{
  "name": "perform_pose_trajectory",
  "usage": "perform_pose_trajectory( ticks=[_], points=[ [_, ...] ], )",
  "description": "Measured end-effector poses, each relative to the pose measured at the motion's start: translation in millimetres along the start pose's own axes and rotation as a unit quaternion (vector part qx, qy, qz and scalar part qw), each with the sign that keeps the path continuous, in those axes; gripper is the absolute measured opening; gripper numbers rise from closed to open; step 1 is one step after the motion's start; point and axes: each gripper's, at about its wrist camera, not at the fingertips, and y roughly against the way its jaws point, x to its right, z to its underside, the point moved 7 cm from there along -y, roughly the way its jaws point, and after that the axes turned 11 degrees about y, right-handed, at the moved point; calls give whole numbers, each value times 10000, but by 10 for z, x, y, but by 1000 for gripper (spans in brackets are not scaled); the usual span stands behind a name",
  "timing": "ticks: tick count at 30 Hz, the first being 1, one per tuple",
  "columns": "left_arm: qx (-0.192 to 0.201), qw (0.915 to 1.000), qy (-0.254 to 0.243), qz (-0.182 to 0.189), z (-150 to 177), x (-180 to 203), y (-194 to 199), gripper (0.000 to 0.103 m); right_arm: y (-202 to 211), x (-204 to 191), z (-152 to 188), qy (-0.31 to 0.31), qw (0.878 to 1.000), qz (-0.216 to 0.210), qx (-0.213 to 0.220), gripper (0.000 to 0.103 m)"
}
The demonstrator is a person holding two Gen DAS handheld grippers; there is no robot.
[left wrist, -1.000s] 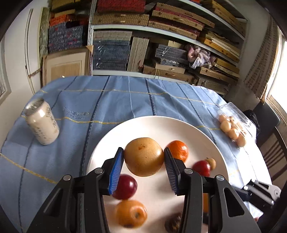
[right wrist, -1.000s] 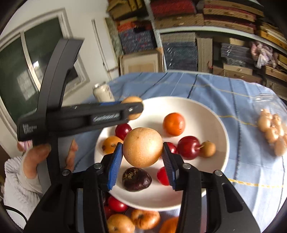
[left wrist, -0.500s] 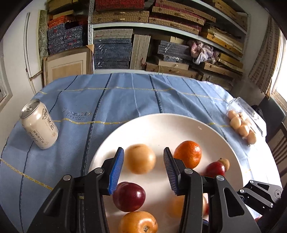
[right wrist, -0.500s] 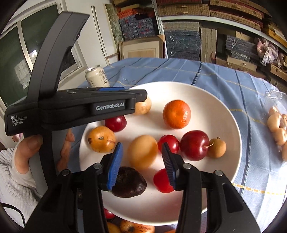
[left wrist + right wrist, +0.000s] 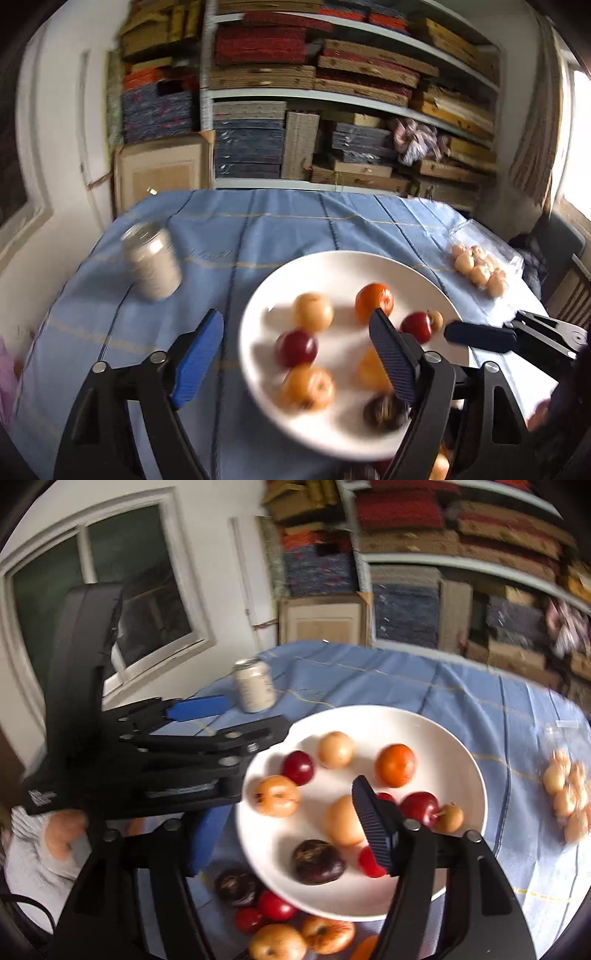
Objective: Organize fruits
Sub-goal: 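Withdraw both open grippers from the plate toward the remaining fruits, then close left gripper on the dark purple fruit while right gripper closes on an orange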
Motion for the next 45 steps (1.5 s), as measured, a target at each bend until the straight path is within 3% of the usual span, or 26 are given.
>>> perform_pose_trajectory(
  ticks=[2,6,11,14,17,19,25,28,34,41,45],
  points=[
    [0,9997,241,82,72,-144,205,85,66,-200,-26,248,9997,-19,63,69],
    [183,9987,477,0,304,-392,580,94,295,-569,40,617,9980,-31,141,88],
    [168,9996,222,-100,609,-330,731,94,507,-798,480,634,9979,84,-134,91],
    [211,9998,46,57,781,-153,764,94,656,-727,780,403,9982,390,-231,91],
    [314,9992,-211,110,938,9,800,94,867,-557,1017,-398,9979,474,208,95],
    [356,9985,-405,123,1035,104,806,94,973,-383,1170,-1041,9913,606,530,95],
    [567,9946,-874,3,1155,275,801,97,1077,7,1244,-1647,9805,796,715,96],
    [327,9956,-866,143,1224,288,716,97,1080,124,1316,-1826,9768,930,617,96],
    [-497,9941,-766,588,1427,326,513,97,1067,241,1378,-1616,9771,1311,441,96],
    [-614,9948,-754,309,1487,235,340,97,1033,259,1414,-1876,9749,1101,470,98],
    [-387,9945,-954,-180,1425,146,260,97,1010,223,1419,-1902,9755,1015,437,98]
  ],
)
